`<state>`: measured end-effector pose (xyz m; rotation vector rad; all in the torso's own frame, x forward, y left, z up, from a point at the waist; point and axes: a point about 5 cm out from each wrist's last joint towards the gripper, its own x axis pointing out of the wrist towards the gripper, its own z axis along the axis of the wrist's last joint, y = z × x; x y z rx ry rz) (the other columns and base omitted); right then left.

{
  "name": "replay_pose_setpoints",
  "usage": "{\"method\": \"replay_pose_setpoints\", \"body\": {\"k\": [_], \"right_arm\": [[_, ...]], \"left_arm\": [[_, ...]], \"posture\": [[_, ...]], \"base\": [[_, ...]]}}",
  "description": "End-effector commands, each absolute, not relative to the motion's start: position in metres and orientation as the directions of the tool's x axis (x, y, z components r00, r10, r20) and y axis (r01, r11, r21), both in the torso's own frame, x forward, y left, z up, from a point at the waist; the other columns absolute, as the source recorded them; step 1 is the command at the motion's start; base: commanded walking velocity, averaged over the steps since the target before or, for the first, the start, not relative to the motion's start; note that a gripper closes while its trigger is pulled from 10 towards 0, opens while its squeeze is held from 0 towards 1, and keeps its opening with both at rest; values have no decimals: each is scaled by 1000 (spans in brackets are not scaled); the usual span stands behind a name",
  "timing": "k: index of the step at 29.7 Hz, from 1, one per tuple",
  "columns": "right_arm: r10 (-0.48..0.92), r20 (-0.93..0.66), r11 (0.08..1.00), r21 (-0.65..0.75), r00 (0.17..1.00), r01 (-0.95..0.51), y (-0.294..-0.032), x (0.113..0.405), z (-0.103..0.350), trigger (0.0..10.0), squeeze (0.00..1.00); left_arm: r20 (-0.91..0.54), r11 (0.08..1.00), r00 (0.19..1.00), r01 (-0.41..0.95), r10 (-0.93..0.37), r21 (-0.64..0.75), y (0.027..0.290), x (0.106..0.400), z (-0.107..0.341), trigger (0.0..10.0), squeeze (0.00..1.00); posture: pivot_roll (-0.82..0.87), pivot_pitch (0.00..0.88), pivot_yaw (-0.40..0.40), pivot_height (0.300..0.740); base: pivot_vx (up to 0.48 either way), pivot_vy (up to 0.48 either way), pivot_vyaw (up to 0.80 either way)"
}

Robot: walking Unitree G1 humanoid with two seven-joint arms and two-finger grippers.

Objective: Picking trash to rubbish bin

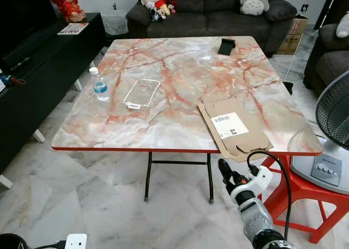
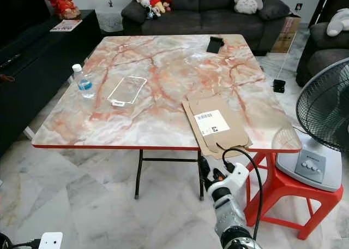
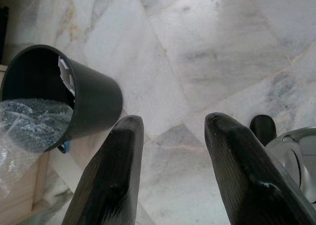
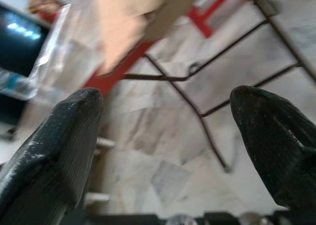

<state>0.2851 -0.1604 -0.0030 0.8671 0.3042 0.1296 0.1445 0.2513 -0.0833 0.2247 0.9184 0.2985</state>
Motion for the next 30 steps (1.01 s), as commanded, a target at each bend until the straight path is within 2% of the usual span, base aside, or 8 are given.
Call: {"method": "replay_pose_setpoints", "body": {"k": [1, 9, 16, 27, 30], "right_arm": [[269, -201, 641, 767, 942, -20, -158, 283, -3, 10000, 0], [297, -131, 583, 809, 946, -71, -162, 283, 0, 10000, 0], [196, -95, 537, 843, 976, -26, -179, 289, 7, 10000, 0], [161, -84, 525, 851, 983, -14, -185, 291, 10, 10000, 0], [170, -49, 491, 870, 984, -41, -184, 293, 13, 10000, 0]], "left_arm": [[-750, 932, 556, -171, 358, 318, 252, 143, -84, 10000, 0], [-753, 933, 553, -171, 358, 318, 252, 142, -85, 10000, 0], [-753, 933, 553, -171, 356, 316, 251, 142, -85, 10000, 0], [-751, 933, 555, -171, 357, 317, 251, 143, -84, 10000, 0], [-751, 933, 555, -171, 356, 316, 251, 144, -84, 10000, 0]], "posture": [[20, 18, -2, 740], [18, 20, -3, 740], [19, 20, -3, 740], [17, 19, -1, 740], [17, 19, -1, 740]], "base": [[0, 0, 0], [0, 0, 0], [0, 0, 0], [0, 0, 0], [0, 0, 0]]}}
